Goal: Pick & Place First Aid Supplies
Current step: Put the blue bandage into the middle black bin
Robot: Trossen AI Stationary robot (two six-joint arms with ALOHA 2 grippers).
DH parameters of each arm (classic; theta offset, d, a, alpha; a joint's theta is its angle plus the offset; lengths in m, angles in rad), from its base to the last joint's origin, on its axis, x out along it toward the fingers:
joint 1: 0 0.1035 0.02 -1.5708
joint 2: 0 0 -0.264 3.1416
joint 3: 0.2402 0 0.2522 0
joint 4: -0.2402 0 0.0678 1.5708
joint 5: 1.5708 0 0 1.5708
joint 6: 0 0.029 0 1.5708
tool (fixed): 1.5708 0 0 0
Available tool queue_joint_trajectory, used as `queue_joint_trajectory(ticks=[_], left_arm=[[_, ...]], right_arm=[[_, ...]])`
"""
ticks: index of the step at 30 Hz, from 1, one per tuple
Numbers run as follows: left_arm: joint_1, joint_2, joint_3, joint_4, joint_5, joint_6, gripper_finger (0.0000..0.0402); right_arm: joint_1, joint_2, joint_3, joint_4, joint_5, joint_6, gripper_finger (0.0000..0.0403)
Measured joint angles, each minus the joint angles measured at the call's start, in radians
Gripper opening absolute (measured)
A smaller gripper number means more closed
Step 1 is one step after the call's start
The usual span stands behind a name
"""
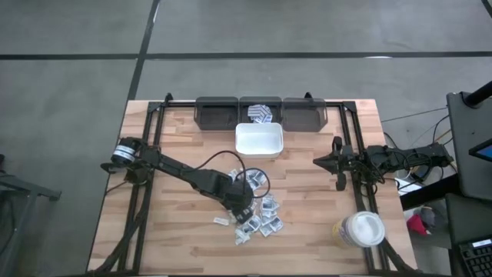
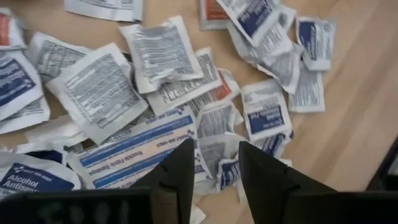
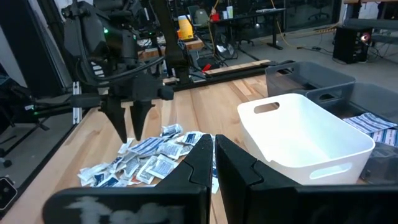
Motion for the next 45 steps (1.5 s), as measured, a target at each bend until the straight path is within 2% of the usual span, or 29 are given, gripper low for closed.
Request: queue_joint_trajectory(ticks=[6, 16, 45], left_arm=[[0.000, 0.001, 0.000, 0.010, -0.007, -0.062, 0.0144], [-0.001, 0.001, 0.000, 0.057, -0.006, -0.083, 0.0167], [-0.006, 0.061, -0.003, 0.020, -0.018, -0.081, 0.0170]], right_arm=[[0.000, 0.000, 0.000, 0.000, 0.000, 0.000, 0.0018], [0.000, 0.000, 0.000, 0.000, 0.000, -0.001, 0.0018], [0.000, 0.000, 0.000, 0.001, 0.000, 0.000, 0.0018]])
